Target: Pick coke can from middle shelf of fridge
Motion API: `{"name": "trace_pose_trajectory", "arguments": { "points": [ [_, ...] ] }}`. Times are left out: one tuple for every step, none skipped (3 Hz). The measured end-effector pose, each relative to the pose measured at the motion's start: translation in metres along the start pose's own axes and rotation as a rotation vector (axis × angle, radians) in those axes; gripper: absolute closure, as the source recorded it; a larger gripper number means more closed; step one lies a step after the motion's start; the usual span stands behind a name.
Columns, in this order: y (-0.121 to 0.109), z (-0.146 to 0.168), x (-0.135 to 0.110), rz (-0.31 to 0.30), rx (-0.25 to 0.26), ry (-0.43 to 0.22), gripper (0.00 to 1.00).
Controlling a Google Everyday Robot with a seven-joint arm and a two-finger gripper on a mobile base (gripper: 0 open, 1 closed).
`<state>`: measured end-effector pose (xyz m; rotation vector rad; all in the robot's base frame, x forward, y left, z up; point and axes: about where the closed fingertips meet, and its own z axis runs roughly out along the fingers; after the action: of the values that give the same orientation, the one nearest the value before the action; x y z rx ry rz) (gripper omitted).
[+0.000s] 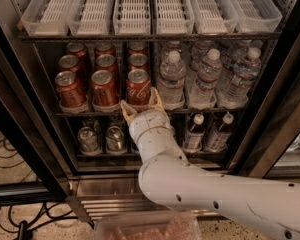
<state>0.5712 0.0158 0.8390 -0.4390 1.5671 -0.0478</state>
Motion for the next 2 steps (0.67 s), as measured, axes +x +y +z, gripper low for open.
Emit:
{"name": "trace_pose_trajectory", "arguments": {
  "points": [
    [0.0001,0.0046,-0.0005,0.008,0.005,-0.007,0.43],
    [-0.0036,0.0108,-0.0043,0.019,0.014,-0.022,0.42]
  ]
}}
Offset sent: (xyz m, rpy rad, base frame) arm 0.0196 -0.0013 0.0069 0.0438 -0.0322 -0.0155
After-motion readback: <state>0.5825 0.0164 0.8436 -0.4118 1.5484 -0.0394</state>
